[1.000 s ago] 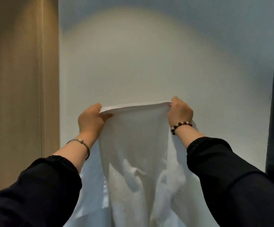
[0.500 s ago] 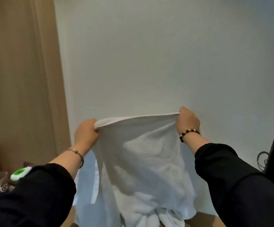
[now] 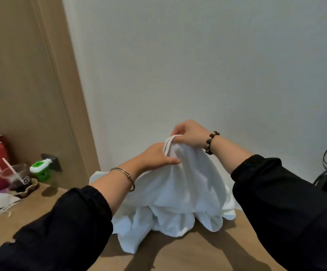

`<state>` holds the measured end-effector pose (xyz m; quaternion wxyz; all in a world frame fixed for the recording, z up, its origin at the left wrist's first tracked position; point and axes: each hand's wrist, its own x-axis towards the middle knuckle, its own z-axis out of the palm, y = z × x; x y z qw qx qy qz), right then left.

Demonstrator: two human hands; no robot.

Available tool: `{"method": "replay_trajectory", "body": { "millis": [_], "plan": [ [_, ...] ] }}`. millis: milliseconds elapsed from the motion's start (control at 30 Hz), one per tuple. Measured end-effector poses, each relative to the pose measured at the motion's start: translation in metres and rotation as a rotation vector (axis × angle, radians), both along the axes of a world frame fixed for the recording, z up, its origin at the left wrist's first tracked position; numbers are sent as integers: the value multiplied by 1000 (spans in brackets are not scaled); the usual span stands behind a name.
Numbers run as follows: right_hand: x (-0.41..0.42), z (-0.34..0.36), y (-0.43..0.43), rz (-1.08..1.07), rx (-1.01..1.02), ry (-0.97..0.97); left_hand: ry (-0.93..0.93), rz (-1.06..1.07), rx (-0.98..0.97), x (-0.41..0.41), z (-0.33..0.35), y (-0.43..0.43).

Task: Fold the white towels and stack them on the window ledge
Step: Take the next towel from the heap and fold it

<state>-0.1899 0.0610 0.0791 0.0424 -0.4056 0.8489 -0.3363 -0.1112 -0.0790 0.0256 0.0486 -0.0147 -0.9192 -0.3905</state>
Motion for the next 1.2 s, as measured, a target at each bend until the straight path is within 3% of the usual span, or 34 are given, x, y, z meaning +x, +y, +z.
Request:
{"method": "replay_trajectory", "body": {
  "millis": [100,233,300,367,433,567,600,667,767,800,933,1033,1100,1200],
  "plan": [
    [2,-13,9,48,104,-6,55,126,-47,3,-14,-3],
    [-5,-42,37,-13,681,8,123,205,-72,9,-25,-19],
    [-11,-60,51,-48,794,-16,163,262,-52,13,-27,-31],
    [-16,-68,62,-109,687,-83,156,296,-14,18,-27,-42],
    [-17,-68,68,-183,490,-134,65,292,-106,22,-27,-54],
    [-16,-62,59,-314,90,-152,-502,159,-716,32,-38,-70],
    [-13,-59,55,-309,14,-169,-551,110,-819,34,-41,-68],
    [-7,-54,45,-248,-64,-208,-409,2,-719,32,-43,-58],
    [7,-44,32,-110,-61,-197,-137,-79,-142,27,-23,-25],
    [11,-41,29,-79,-52,-178,-101,-65,-33,25,-15,-15],
    [14,-38,28,-21,-50,-172,49,47,-117,16,-8,-4],
    [6,-55,39,17,197,-240,174,189,-42,12,-13,-13],
    [0,-71,42,-48,289,-222,193,222,14,11,-15,-19],
    [-8,-74,32,-165,227,-96,159,160,24,9,-8,-24]
  ]
}}
